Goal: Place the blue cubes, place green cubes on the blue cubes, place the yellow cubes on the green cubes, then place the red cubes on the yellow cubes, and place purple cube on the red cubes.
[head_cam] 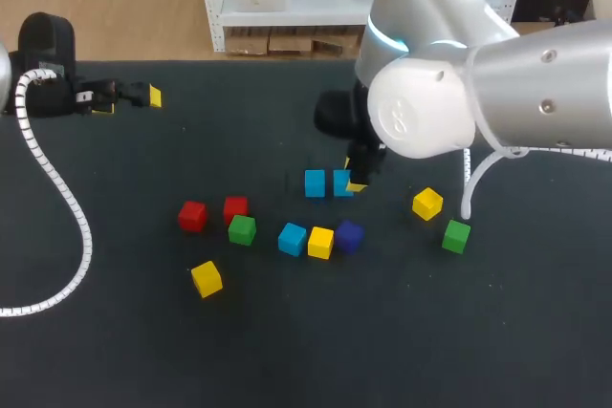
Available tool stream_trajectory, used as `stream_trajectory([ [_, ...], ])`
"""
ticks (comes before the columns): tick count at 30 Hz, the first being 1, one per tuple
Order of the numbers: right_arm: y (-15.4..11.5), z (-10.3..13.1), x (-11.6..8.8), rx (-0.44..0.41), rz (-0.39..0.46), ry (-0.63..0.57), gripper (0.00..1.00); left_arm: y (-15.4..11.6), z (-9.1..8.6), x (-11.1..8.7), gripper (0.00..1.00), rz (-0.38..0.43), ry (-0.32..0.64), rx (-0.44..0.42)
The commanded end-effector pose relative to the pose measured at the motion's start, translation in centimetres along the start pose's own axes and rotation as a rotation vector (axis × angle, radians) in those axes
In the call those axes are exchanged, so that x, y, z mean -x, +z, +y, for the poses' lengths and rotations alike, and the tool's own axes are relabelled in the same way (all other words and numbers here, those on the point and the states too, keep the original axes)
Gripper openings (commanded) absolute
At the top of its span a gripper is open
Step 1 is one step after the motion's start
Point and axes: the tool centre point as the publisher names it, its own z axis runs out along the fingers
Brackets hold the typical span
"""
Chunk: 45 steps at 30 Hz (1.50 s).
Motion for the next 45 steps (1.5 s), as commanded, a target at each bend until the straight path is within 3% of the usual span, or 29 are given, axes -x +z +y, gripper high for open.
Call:
stream_trajectory([
  [1, 0.1, -0.1, 0.0, 0.005, -0.002, 0.0, 0.11, 0.0, -0.1, 0.1, 1.0, 0.004, -0.001, 0.007],
  [7, 0.2, -0.1, 0.1, 0.006, -0.003, -0.003, 0.23, 0.0, -0.1, 0.1, 1.0, 0.004, -0.001, 0.007],
  [25, 0.2, -0.2, -0.2, 0.005, -0.005, 0.005, 0.27, 0.0, -0.1, 0.1, 1.0, 0.004, -0.001, 0.007],
  [34, 0.1, -0.2, -0.4, 0.006, -0.006, 0.008, 0.44, 0.0, -0.1, 0.1, 1.0, 0.004, -0.001, 0.007],
  [35, 0.1, -0.2, -0.4, 0.006, -0.006, 0.008, 0.47, 0.0, -0.1, 0.1, 1.0, 0.004, -0.001, 0.007],
  [38, 0.0, -0.2, -0.5, 0.008, -0.005, 0.009, 0.99, 0.0, -0.1, 0.1, 1.0, 0.004, -0.001, 0.007],
  [45, -1.3, 0.2, -1.7, 0.003, -0.003, 0.026, 1.0, 0.0, -0.1, 0.1, 1.0, 0.004, -0.001, 0.007],
])
